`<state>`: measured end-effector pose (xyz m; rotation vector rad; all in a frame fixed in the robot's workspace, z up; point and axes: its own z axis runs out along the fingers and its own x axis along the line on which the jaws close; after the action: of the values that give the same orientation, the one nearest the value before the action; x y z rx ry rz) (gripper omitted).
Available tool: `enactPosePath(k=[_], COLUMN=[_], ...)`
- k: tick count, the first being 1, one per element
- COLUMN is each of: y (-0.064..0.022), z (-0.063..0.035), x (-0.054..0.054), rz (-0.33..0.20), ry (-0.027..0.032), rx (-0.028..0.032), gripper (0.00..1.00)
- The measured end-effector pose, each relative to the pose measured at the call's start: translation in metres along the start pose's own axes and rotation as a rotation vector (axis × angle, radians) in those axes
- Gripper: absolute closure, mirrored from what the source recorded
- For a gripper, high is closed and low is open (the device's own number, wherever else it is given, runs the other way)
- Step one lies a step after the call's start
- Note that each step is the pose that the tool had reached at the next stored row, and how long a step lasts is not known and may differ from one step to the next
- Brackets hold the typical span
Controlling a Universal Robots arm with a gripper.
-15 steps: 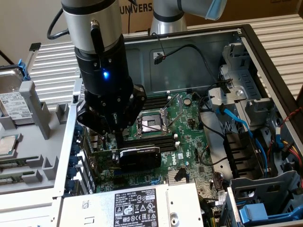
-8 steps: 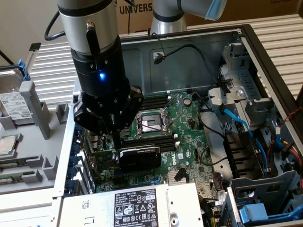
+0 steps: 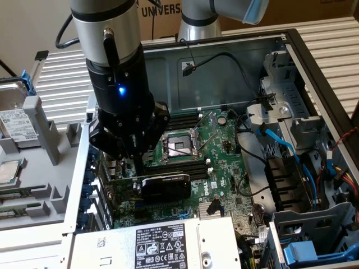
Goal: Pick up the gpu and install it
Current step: 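Press down on the gpu until it lock into place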
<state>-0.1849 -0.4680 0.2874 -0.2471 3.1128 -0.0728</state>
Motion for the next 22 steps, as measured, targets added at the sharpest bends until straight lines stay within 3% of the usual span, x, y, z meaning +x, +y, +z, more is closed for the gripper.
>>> enactPosePath(k=[22], y=[0.0024], z=[0.0162], x=[-0.001], rz=[0.006], ry=[0.0002], rx=[-0.0008], gripper=[0.89])
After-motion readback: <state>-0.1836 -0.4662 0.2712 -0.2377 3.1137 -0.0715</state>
